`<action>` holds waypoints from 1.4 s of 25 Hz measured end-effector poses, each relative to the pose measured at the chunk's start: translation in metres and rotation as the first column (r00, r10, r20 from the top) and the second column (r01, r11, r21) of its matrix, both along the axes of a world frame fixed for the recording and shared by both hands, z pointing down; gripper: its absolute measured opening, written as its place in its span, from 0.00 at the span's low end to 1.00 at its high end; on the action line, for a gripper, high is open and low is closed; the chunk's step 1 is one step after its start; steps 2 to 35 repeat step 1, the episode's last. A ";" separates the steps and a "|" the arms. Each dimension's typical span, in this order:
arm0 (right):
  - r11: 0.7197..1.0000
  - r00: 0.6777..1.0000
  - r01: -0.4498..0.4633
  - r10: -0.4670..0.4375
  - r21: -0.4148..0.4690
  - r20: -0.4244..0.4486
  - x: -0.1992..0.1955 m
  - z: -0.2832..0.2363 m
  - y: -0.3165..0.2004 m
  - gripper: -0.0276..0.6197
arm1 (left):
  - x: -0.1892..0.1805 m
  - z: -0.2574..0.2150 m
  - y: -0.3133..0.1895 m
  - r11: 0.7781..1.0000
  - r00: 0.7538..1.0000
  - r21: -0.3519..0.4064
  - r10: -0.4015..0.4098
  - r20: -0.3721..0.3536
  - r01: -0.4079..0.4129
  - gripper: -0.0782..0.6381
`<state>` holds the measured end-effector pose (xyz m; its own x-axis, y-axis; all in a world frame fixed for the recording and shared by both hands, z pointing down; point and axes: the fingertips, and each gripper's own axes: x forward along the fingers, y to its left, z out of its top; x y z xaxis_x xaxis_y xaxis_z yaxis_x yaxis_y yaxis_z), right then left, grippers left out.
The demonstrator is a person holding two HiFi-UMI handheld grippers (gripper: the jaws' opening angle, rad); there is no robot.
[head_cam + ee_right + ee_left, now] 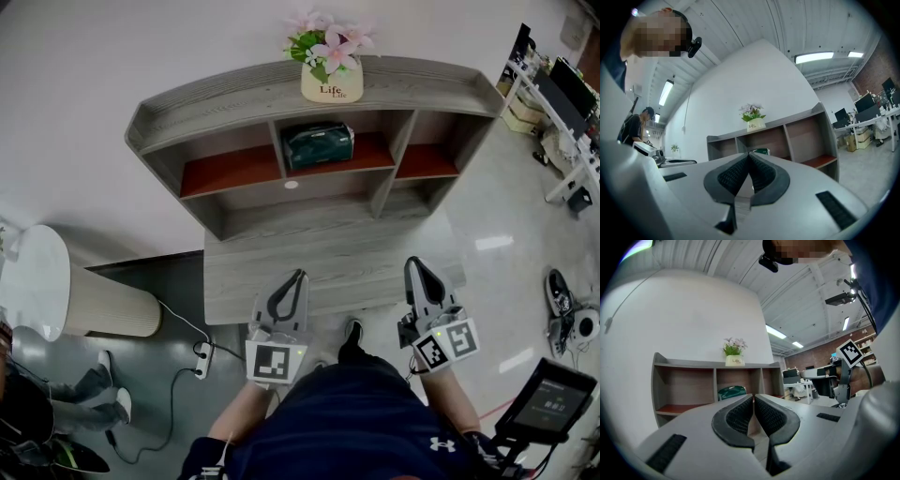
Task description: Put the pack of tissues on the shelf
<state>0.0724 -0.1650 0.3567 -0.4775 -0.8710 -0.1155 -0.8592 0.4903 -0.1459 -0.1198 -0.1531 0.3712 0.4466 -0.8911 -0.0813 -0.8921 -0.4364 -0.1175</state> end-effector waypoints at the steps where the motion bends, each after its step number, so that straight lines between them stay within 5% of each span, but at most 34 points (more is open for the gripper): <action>1: 1.000 1.000 0.000 0.000 0.000 0.001 0.000 0.000 0.000 0.06 | 0.000 0.000 0.000 1.000 1.000 0.002 0.000 0.000 0.000 0.14; 35: 1.000 1.000 0.000 0.000 0.000 0.001 0.000 0.000 0.000 0.06 | 0.000 0.000 0.000 1.000 1.000 0.002 0.000 0.000 0.000 0.14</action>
